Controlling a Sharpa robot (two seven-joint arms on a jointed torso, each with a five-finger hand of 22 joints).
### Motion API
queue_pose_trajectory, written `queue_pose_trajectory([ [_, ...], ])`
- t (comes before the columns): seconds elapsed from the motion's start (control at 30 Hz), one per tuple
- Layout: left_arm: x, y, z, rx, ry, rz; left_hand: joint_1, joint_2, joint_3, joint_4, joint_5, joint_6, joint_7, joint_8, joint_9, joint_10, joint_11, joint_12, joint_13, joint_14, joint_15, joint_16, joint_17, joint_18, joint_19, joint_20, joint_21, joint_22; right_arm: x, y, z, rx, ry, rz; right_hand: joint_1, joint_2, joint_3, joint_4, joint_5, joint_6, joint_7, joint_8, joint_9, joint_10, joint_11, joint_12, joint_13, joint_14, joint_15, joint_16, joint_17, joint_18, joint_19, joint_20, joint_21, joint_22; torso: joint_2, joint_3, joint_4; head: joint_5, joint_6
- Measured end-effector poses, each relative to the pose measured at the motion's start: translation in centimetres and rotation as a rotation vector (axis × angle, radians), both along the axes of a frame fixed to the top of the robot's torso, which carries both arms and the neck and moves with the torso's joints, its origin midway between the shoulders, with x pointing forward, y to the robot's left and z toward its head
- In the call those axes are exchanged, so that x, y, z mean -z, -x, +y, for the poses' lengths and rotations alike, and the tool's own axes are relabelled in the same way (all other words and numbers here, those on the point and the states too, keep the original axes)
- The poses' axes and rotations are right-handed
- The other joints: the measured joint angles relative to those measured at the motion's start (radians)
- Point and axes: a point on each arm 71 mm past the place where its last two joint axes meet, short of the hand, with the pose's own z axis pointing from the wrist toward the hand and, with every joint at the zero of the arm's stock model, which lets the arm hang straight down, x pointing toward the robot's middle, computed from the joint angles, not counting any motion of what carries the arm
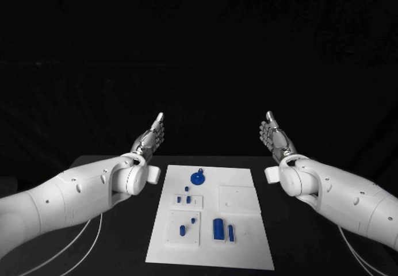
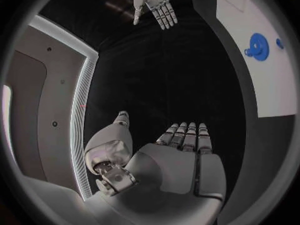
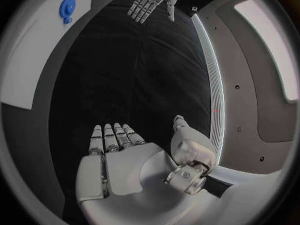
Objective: Assemble the parts on the task board
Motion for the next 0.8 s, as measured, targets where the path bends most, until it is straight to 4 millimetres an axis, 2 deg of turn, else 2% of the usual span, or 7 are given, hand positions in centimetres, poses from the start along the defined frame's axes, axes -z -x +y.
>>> queue_pose_trajectory([
  [0.03, 0.0, 0.5, -0.4, 0.0, 0.01, 0.0, -0.06, 0.0, 0.002, 0.002, -0.001, -0.018, -0.002, -0.004, -0.001, -0.023, -0.002, 0.0, 0.0, -0.024, -0.002, 0.0, -0.001, 0.0, -0.02, -0.002, -0.003, -0.001, -0.2, 0.4, 0.6, -0.009, -0.007, -0.005, -0.032, 0.0, -0.004, 0.004, -0.004, -0.019, -0.002, 0.0, -0.001, -0.024, -0.003, 0.0, -0.001, -0.023, -0.002, 0.0, -0.001, 0.0, -0.019, -0.002, -0.003, -0.002, 0.001, 0.0026, 0.0017, -0.003, 0.009],
  [0.1, 0.0, 1.8, -1.2, -0.002, 0.032, -0.002, -0.129, -0.001, 0.002, 0.002, -0.001, -0.037, -0.004, -0.004, -0.002, -0.05, -0.004, 0.0, -0.001, -0.05, -0.004, 0.0, -0.001, 0.0, -0.042, -0.005, -0.003, -0.002, -0.8, 1.3, 1.9, -0.028, -0.025, -0.017, -0.067, 0.0, -0.011, 0.005, -0.008, -0.039, -0.004, 0.0, -0.001, -0.05, -0.005, 0.0, -0.002, -0.05, -0.004, -0.002, -0.001, -0.014, -0.04, -0.005, -0.003, -0.005, 0.002, 0.008, 0.0054, -0.008, 0.027],
  [0.13, -0.1, 2.3, -1.6, -0.005, 0.041, -0.003, -0.163, -0.002, 0.002, 0.002, -0.001, -0.047, -0.005, -0.004, -0.002, -0.063, -0.005, 0.0, -0.001, -0.065, -0.005, 0.0, -0.002, 0.0, -0.054, -0.006, -0.003, -0.002, -1.0, 1.8, 2.5, -0.034, -0.034, -0.02, -0.085, -0.001, -0.011, 0.005, -0.008, -0.05, -0.006, 0.0, -0.001, -0.064, -0.005, 0.0, -0.002, -0.063, -0.006, -0.004, -0.002, -0.015, -0.05, -0.006, -0.003, -0.006, 0.002, 0.0102, 0.007, -0.01, 0.034],
  [0.27, -0.4, 4.5, -2.9, -0.023, 0.072, -0.012, -0.238, -0.002, 0.002, 0.002, -0.001, -0.066, -0.006, -0.004, -0.003, -0.092, -0.007, 0.0, -0.002, -0.094, -0.006, 0.0, -0.003, 0.0, -0.075, -0.009, -0.003, -0.004, -1.6, 3.9, 4.4, -0.046, -0.07, -0.027, -0.124, -0.001, -0.017, 0.008, -0.012, -0.072, -0.009, 0.0, -0.003, -0.092, -0.009, 0.0, -0.003, -0.092, -0.008, -0.004, -0.003, -0.015, -0.072, -0.012, -0.003, -0.008, 0.004, 0.0177, 0.0123, -0.016, 0.054],
  [0.33, -0.7, 5.3, -3.2, -0.039, 0.082, -0.019, -0.259, -0.003, 0.004, 0.0, -0.005, -0.072, -0.009, -0.004, -0.003, -0.096, -0.007, 0.0, -0.003, -0.097, -0.009, 0.0, -0.003, 0.0, -0.082, -0.01, -0.003, -0.004, -1.9, 4.9, 5.2, -0.042, -0.089, -0.025, -0.16, -0.001, -0.024, 0.011, -0.016, -0.092, -0.01, -0.004, -0.004, -0.119, -0.01, -0.002, -0.004, -0.118, -0.009, -0.004, -0.003, -0.015, -0.093, -0.012, -0.007, -0.01, 0.004, 0.0194, 0.0136, -0.017, 0.057],
  [0.47, -1.1, 6.5, -3.7, -0.07, 0.091, -0.029, -0.311, -0.003, 0.005, -0.001, -0.005, -0.087, -0.01, -0.004, -0.004, -0.118, -0.009, -0.004, -0.003, -0.121, -0.009, 0.0, -0.004, 0.0, -0.101, -0.012, -0.007, -0.004, -2.2, 6.4, 5.9, -0.019, -0.113, -0.021, -0.162, -0.001, -0.024, 0.011, -0.016, -0.094, -0.011, -0.004, -0.004, -0.122, -0.01, -0.004, -0.004, -0.119, -0.01, -0.004, -0.004, -0.015, -0.093, -0.012, -0.007, -0.011, 0.004, 0.0215, 0.0149, -0.018, 0.06],
  [0.8, -1.3, 7.0, -3.5, -0.129, 0.081, -0.049, -0.311, -0.003, 0.005, -0.001, -0.005, -0.087, -0.01, -0.004, -0.004, -0.118, -0.009, -0.004, -0.004, -0.121, -0.009, 0.0, -0.004, 0.0, -0.101, -0.012, -0.007, -0.005, -2.4, 7.4, 6.0, 0.054, -0.136, -0.017, -0.162, -0.001, -0.024, 0.011, -0.016, -0.094, -0.011, -0.004, -0.004, -0.122, -0.01, -0.004, -0.004, -0.119, -0.01, -0.004, -0.004, -0.015, -0.093, -0.012, -0.007, -0.012, 0.005, 0.0222, 0.0153, -0.018, 0.061],
])
